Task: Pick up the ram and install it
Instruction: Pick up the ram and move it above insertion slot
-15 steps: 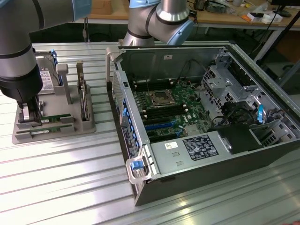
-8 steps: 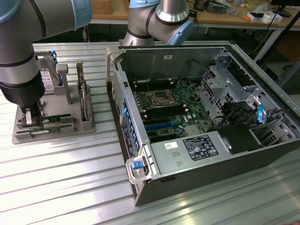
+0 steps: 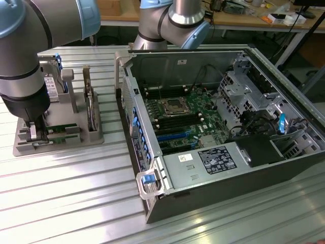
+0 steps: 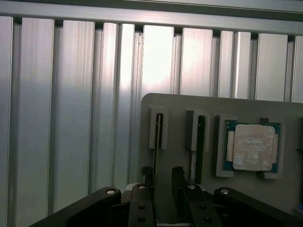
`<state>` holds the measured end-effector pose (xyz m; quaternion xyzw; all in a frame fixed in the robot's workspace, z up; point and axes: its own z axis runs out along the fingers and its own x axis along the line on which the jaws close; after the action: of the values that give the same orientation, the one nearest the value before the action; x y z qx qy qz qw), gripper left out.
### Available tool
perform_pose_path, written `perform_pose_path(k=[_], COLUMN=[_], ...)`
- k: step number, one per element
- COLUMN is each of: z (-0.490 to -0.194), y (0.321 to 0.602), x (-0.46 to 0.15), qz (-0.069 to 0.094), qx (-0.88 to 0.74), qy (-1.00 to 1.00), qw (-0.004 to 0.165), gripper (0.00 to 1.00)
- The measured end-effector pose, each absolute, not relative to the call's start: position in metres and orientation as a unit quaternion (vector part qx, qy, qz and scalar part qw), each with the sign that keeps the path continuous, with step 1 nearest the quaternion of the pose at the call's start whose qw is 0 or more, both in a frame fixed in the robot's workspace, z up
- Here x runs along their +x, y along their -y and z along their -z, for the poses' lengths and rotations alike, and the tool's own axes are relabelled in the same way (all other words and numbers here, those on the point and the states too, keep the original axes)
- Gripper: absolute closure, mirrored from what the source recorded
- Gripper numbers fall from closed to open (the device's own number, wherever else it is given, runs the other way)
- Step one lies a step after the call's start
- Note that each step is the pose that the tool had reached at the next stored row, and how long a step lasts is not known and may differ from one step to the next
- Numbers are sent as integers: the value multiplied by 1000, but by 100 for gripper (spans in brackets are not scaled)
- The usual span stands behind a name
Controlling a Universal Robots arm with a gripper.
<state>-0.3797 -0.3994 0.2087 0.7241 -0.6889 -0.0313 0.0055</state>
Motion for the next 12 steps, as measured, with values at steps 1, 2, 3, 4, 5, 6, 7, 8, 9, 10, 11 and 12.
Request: perform_pose_path(k=[1, 2, 3, 4, 5, 6, 7, 8, 9, 10, 11, 12], z=[-209, -209, -209, -209, -209, -209, -206, -204, -203, -203, -203, -203], y=[399, 399, 399, 399, 399, 399, 399, 399, 399, 399, 399, 399], x=[-380, -380, -380, -380, -380, -380, -380, -380, -380, -380, -380, -380], qz=[31, 31, 31, 31, 31, 31, 31, 31, 31, 31, 31, 31], qx=[724, 724, 724, 724, 724, 724, 724, 724, 724, 724, 724, 724], qy=[689, 689, 689, 689, 689, 689, 689, 689, 689, 689, 689, 689], qw=[6, 5, 5, 5, 5, 5, 5, 6, 6, 6, 6, 6], gripper=[70, 70, 70, 70, 70, 70, 70, 70, 70, 70, 70, 70])
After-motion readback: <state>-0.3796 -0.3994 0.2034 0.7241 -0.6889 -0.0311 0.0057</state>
